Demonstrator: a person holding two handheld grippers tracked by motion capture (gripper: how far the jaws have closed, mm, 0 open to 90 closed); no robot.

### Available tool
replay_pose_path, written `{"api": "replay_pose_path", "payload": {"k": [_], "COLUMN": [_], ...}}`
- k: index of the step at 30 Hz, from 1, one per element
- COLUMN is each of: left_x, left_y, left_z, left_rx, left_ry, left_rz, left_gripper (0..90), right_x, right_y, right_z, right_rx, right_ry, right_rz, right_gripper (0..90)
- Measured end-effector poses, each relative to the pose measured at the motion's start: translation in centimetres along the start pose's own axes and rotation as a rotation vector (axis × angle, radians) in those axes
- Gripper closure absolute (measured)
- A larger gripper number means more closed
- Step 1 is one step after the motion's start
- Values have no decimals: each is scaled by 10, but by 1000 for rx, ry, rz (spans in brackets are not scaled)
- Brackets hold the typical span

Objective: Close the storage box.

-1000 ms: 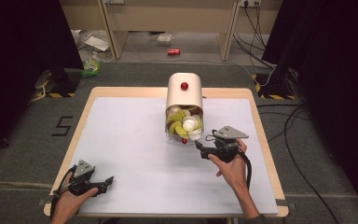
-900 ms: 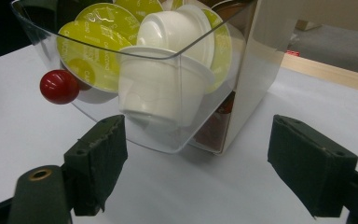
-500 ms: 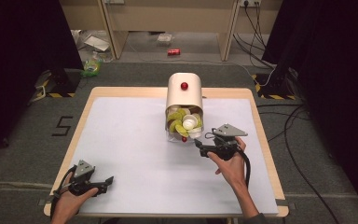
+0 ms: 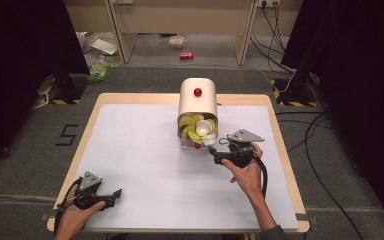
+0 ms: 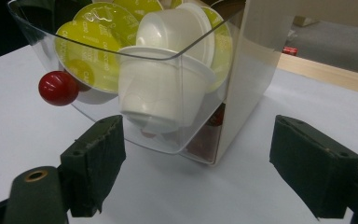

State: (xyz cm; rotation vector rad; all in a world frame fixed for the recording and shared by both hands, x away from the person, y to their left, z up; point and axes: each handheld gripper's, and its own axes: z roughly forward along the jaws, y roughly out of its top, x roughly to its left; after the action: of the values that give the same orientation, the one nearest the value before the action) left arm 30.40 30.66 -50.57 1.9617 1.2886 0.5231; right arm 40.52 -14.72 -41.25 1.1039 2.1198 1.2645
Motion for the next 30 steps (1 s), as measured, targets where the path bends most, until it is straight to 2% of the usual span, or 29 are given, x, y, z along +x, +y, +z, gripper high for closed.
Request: {"api": "replay_pose_path", "payload": {"k": [8,30], "left_x": [0,0], "left_y": [0,0], "left_z": [0,0], "left_rx": [2,1], "left_ry": [0,2], "left_rz": [3,2], "left_gripper": [121,121], "right_x": [-3,-12], "right_y": [3,10], "right_z": [5,19], "right_rx": [0,-14], "right_ry": [-12,-29], "right_rz": [-2,29], "right_gripper": [189,189]}}
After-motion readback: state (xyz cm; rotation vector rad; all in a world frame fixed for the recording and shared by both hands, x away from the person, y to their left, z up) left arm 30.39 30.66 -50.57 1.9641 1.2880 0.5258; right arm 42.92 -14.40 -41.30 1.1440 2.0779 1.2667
